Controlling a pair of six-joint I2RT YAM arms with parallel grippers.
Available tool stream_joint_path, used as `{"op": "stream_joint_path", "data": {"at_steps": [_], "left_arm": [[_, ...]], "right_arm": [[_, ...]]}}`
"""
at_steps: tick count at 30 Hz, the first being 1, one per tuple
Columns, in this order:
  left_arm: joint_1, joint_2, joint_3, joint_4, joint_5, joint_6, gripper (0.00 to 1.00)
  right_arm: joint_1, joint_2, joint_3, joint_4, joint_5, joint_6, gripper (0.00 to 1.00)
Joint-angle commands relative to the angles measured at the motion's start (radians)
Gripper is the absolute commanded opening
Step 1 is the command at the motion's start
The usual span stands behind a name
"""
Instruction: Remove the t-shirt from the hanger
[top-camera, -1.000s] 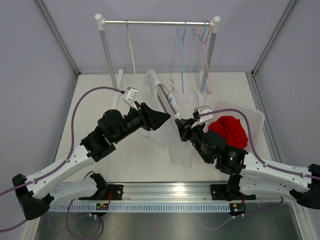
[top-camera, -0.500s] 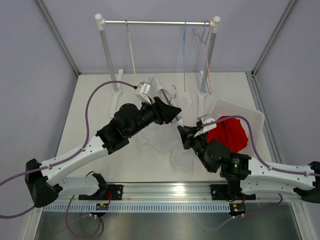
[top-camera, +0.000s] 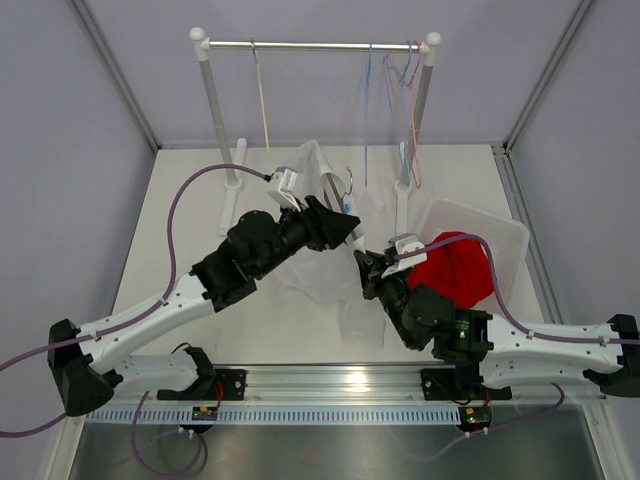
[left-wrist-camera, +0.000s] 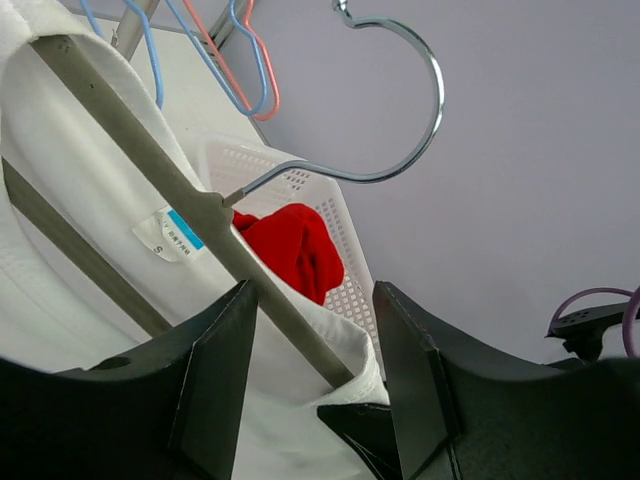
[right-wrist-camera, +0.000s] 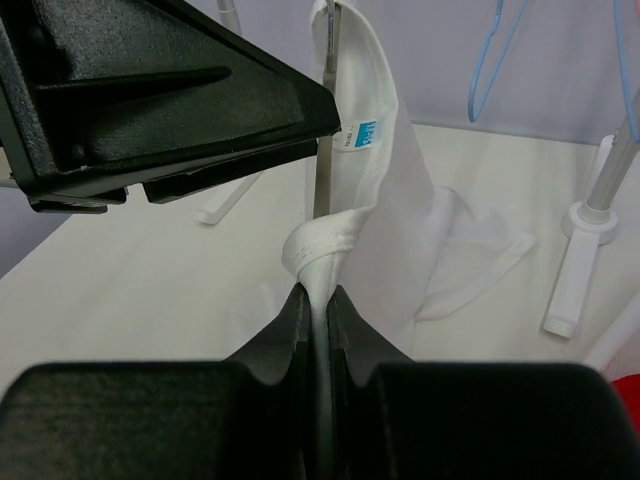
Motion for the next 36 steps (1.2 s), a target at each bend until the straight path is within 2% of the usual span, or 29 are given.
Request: {"op": "stream_joint_path", "data": {"at_steps": [1,7,12,16,20,26,29,30,32,33,36], "left_arm": [[-0.005,0.015,0.026,0.033,-0.052,0.021,0.55],[-0.005,0.022,0.017,0.038,-0.050,0.024,0.55],[-0.005,0.007,-0.003,0.016,-0.079,0.028,0.55],[-0.005,-0.005,-0.008,0.025,-0.084,0.031,0.54],[-0.005,-0.005,-0.009,0.067,-0.056,0.024,0.42],[-0.005,-0.008,-0.022,0.105,-0.030,0.004,0.33],[-0.005,-0.018,-0.039,0.120,-0.036,0.001,0.15],[-0.005,-0.031,-0.046,0.123,-0.038,-0.001,0.02],[-0.005,-0.045,-0.051,0.128,-0.038,-0.001,0.00],[-0.005,-0.062,-0.055,0.131,-0.036,0.001,0.00],[-0.005,-0.096,-0.063,0.151,-0.027,-0.005,0.00]], "right_arm": [[0.036,0.015,0.038,0.177,0.055,-0.049,0.00],[0.068,0.058,0.020,0.331,0.132,-0.175,0.00],[0.068,0.058,0.027,0.382,0.158,-0.254,0.00],[0.070,0.044,0.018,0.347,0.103,-0.201,0.00],[0.070,0.075,0.015,0.293,0.092,-0.121,0.00],[0.070,0.083,0.006,0.244,0.084,-0.070,0.00],[0.070,0.075,0.006,0.218,0.083,-0.032,0.03],[0.068,0.069,0.006,0.190,0.081,-0.018,0.10],[0.068,0.041,-0.006,0.162,0.058,0.018,0.26],[0.068,0.028,-0.009,0.118,0.029,0.035,0.40],[0.068,-0.034,-0.019,0.008,-0.043,0.124,0.64]]}}
